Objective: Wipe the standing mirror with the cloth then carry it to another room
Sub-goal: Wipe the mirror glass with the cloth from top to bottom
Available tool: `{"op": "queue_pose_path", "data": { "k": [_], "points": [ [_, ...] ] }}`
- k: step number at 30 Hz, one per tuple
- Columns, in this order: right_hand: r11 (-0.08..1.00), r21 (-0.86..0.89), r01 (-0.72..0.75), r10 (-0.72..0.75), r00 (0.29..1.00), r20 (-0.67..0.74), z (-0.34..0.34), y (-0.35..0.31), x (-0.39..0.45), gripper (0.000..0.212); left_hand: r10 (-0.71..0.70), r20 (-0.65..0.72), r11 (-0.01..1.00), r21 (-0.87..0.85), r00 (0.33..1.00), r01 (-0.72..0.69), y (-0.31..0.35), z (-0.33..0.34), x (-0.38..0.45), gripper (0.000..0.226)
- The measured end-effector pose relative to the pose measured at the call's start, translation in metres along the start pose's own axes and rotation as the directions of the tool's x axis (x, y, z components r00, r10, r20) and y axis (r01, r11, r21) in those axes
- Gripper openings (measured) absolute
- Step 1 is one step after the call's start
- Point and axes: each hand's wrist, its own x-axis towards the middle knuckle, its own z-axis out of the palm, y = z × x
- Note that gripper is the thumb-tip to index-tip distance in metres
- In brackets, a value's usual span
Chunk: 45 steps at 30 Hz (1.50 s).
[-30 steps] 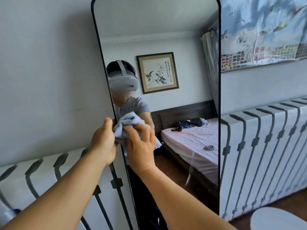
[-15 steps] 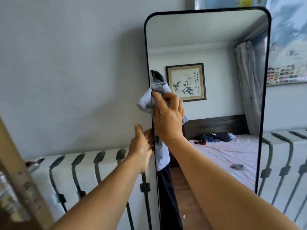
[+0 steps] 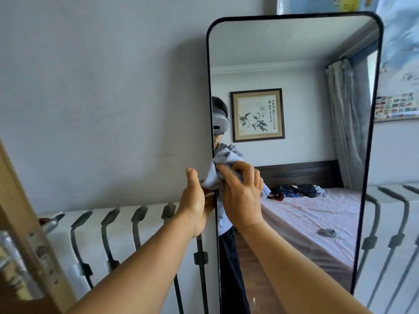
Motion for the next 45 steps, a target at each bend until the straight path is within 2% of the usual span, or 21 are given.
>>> {"op": "queue_pose_path", "data": {
  "k": [4, 7, 10, 12, 15, 17, 21, 23, 26, 31, 37, 40, 45],
  "points": [
    [0.997, 0.032, -0.075, 0.076, 0.997, -0.013, 0.0, -0.015, 0.048, 0.03, 0.001, -0.003, 1.0, 0.014, 1.0, -0.001, 0.001, 0.0, -0.004, 0.067],
    [0.997, 0.035, -0.065, 0.066, 0.998, -0.017, 0.001, -0.017, 0.055, 0.027, -0.005, 0.01, 1.0, 0.003, 1.0, 0.005, 0.002, -0.001, -0.006, 0.067],
    [1.0, 0.023, 0.001, 0.0, 1.0, -0.011, -0.001, -0.003, 0.019, 0.023, -0.007, 0.034, 0.999, -0.033, 0.999, 0.009, 0.001, 0.0, -0.008, 0.075],
    [0.999, 0.023, 0.042, -0.043, 0.998, 0.055, -0.003, 0.009, -0.022, 0.023, -0.016, 0.083, 0.997, -0.071, 0.996, 0.021, -0.002, -0.002, -0.007, 0.084],
    [0.999, 0.013, 0.036, -0.038, 0.987, 0.156, -0.008, 0.019, -0.075, 0.025, -0.059, 0.195, 0.992, -0.097, 0.979, 0.079, -0.011, -0.006, -0.01, 0.092],
    [1.0, 0.003, 0.015, -0.015, 0.985, 0.169, -0.01, 0.019, -0.087, 0.024, -0.072, 0.204, 0.992, -0.083, 0.976, 0.09, -0.021, -0.008, -0.011, 0.091],
    [1.0, -0.001, 0.0, 0.0, 0.979, 0.203, -0.016, 0.016, -0.081, 0.035, -0.03, 0.085, 0.999, 0.033, 0.996, 0.028, -0.038, -0.005, -0.012, 0.071],
    [0.998, 0.022, -0.056, 0.05, 0.975, 0.215, -0.022, 0.021, -0.078, 0.038, 0.014, -0.037, 0.997, 0.083, 0.999, -0.011, -0.04, 0.0, -0.012, 0.051],
    [0.984, 0.041, -0.172, 0.162, 0.971, 0.174, -0.036, 0.043, -0.066, 0.038, 0.089, -0.233, 0.991, 0.122, 0.968, -0.062, -0.042, 0.008, -0.009, 0.021],
    [0.966, -0.028, -0.258, 0.259, 0.963, 0.079, -0.074, 0.105, -0.043, 0.034, 0.089, -0.333, 0.99, 0.13, 0.939, -0.048, -0.044, 0.017, -0.004, 0.02],
    [0.832, -0.123, -0.541, 0.536, 0.841, -0.074, -0.118, 0.176, -0.03, 0.036, 0.108, -0.373, 0.988, 0.146, 0.921, -0.057, -0.051, 0.02, -0.006, 0.026],
    [0.803, -0.151, -0.576, 0.565, 0.817, -0.112, -0.131, 0.194, -0.029, 0.036, 0.11, -0.424, 0.984, 0.175, 0.899, -0.038, -0.053, 0.025, -0.013, 0.025],
    [0.815, 0.108, -0.569, 0.579, 0.807, -0.115, -0.129, 0.195, -0.032, 0.029, 0.135, -0.377, 0.96, 0.28, 0.916, -0.027, -0.063, 0.022, -0.021, 0.031]
  ]
}}
